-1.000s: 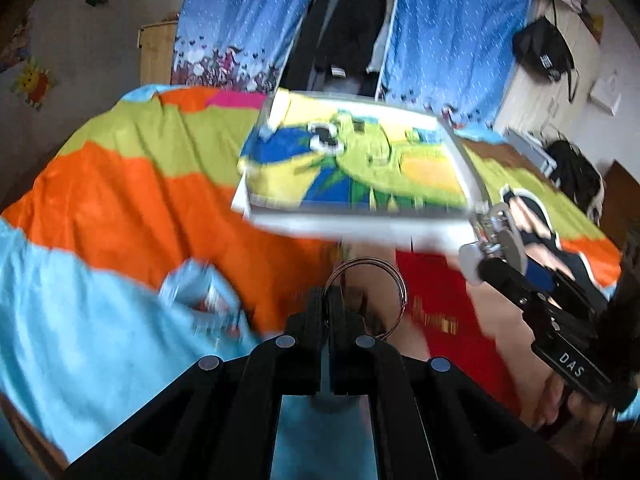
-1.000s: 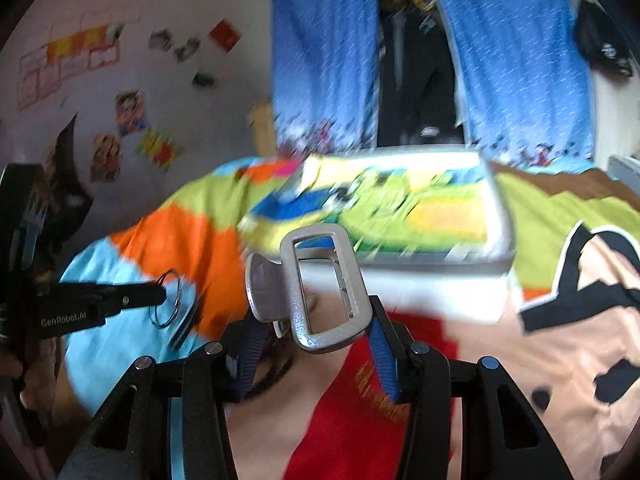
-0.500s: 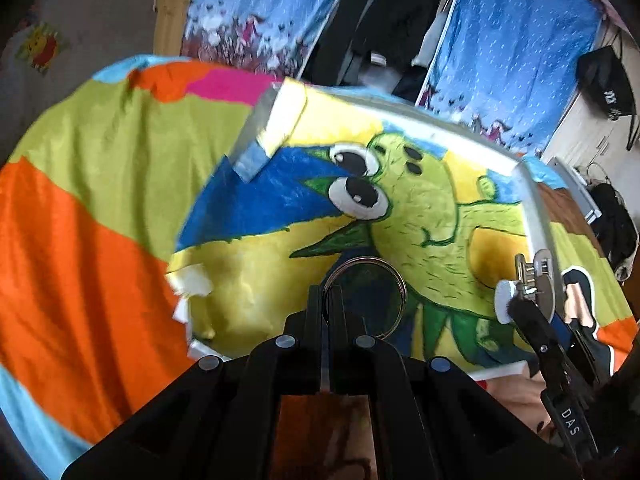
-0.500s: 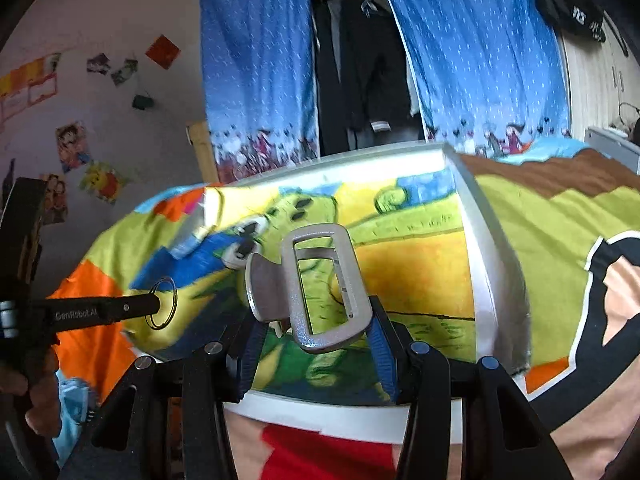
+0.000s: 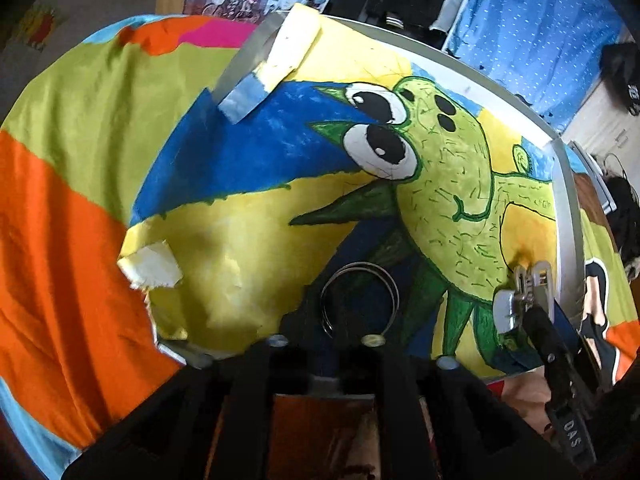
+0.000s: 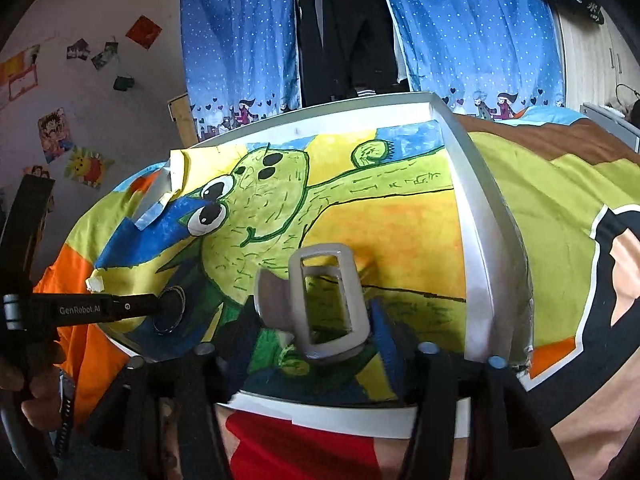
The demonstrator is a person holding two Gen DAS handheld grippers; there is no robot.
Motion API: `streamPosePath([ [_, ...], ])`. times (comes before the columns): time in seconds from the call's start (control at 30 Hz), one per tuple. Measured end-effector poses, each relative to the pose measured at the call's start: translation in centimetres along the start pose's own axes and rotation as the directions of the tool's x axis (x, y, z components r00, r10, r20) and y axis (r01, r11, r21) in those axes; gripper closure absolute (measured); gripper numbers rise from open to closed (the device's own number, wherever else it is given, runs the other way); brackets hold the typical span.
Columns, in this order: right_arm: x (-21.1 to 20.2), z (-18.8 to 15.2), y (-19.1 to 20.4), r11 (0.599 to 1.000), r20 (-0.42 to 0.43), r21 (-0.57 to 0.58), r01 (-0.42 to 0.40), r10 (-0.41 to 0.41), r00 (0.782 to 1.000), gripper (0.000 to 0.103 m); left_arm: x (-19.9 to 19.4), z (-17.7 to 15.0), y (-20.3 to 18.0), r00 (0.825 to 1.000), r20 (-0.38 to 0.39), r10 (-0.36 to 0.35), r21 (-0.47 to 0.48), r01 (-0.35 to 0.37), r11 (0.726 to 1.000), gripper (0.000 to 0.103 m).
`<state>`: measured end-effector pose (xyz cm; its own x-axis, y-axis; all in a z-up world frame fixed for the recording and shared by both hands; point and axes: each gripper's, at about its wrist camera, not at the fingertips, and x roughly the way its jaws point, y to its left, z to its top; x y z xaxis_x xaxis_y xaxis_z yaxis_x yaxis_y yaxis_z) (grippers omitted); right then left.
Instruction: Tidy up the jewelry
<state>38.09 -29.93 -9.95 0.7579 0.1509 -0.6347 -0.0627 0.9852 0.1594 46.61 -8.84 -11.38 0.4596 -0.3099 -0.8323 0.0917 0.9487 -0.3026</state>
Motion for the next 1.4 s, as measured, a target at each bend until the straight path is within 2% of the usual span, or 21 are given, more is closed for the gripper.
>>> streamPosePath([
  [0.03, -0.3, 0.0, 0.0, 1.000, 0.008, 0.005, -0.003, 0.003, 1.000, 0.038, -0.5, -0.2, 0.2, 1.000, 0.009, -0.002, -0.013, 0.002, 1.000, 0.067],
  [0.07, -0.6, 0.1, 0.0, 1.000, 0.016, 0.007, -0.007, 0.007, 1.000, 0.033, -1.2, -0.4, 0.3, 1.000, 0.026, -0.003, -0.024, 0.004, 1.000, 0.053],
  [0.27, -4.6, 0.6, 0.1, 1.000, 0.116, 0.026, -0.017, 0.014, 0.993, 0.019, -7.2, -2.1, 0.4, 0.988, 0.152, -0.027, -0.031, 0.032, 0.999, 0.044],
  [0.3, -5.6, 0.6, 0.1, 0.999, 0.139, 0.029, -0.021, 0.016, 0.990, 0.013, -8.1, -2.3, 0.0, 0.985, 0.172, -0.026, -0.028, 0.031, 0.999, 0.039],
  [0.33, -7.0, 0.5, 0.2, 0.999, 0.172, 0.029, -0.025, 0.019, 0.985, 0.010, -9.7, -3.0, 0.0, 0.976, 0.214, -0.029, -0.026, 0.035, 0.999, 0.023],
  [0.37, -8.0, 0.6, 0.3, 0.999, 0.195, 0.026, -0.029, 0.023, 0.980, 0.005, -11.0, -3.5, -0.1, 0.967, 0.251, -0.035, -0.028, 0.043, 0.999, 0.015],
  [0.43, -10.4, 0.4, 0.8, 0.999, 0.247, 0.010, -0.036, 0.033, 0.969, 0.004, -13.8, -4.6, -0.3, 0.944, 0.326, -0.049, -0.028, 0.062, 0.998, 0.012],
  [0.5, -12.5, 0.4, 1.1, 0.999, 0.288, 0.000, -0.034, 0.033, 0.957, 0.000, -15.7, -5.2, -1.1, 0.935, 0.351, -0.051, -0.018, 0.061, 0.998, 0.011],
  [0.57, -14.7, 0.3, 1.7, 0.999, 0.329, -0.006, -0.041, 0.041, 0.943, 0.000, -18.0, -6.4, -1.6, 0.918, 0.394, -0.048, -0.005, 0.055, 0.998, 0.006],
  [0.67, -18.1, -0.6, 2.7, 0.999, 0.392, -0.023, -0.040, 0.046, 0.919, 0.000, -21.3, -8.7, -2.4, 0.885, 0.465, -0.023, 0.020, 0.016, 1.000, 0.003],
  [0.73, -20.5, -1.7, 3.6, 0.998, 0.429, -0.046, -0.031, 0.047, 0.902, 0.000, -23.2, -10.3, -2.8, 0.870, 0.494, -0.014, 0.049, -0.012, 0.999, 0.003],
  [0.83, -23.2, -3.2, 4.8, 0.997, 0.459, -0.073, -0.015, 0.047, 0.887, 0.000, -25.5, -13.1, -3.0, 0.842, 0.540, -0.010, 0.086, -0.044, 0.995, 0.003],
  [0.93, -25.5, -4.7, 5.8, 0.995, 0.478, -0.098, -0.009, 0.055, 0.877, 0.000, -27.0, -15.9, -2.9, 0.822, 0.569, -0.009, 0.110, -0.065, 0.992, 0.003],
  [1.1, -28.7, -6.9, 7.3, 0.992, 0.491, -0.123, 0.000, 0.061, 0.869, 0.000, -29.0, -20.0, -2.2, 0.815, 0.579, -0.017, 0.131, -0.073, 0.989, 0.002],
  [1.2, -30.0, -8.2, 7.9, 0.992, 0.478, -0.129, 0.000, 0.062, 0.876, 0.000, -30.3, -22.4, -1.7, 0.813, 0.582, -0.007, 0.140, -0.091, 0.986, 0.002],
  [1.4, -31.5, -11.1, 9.0, 0.992, 0.412, -0.128, 0.000, 0.054, 0.910, 0.000, -31.3, -26.0, -0.2, 0.843, 0.538, 0.010, 0.157, -0.112, 0.981, 0.002],
])
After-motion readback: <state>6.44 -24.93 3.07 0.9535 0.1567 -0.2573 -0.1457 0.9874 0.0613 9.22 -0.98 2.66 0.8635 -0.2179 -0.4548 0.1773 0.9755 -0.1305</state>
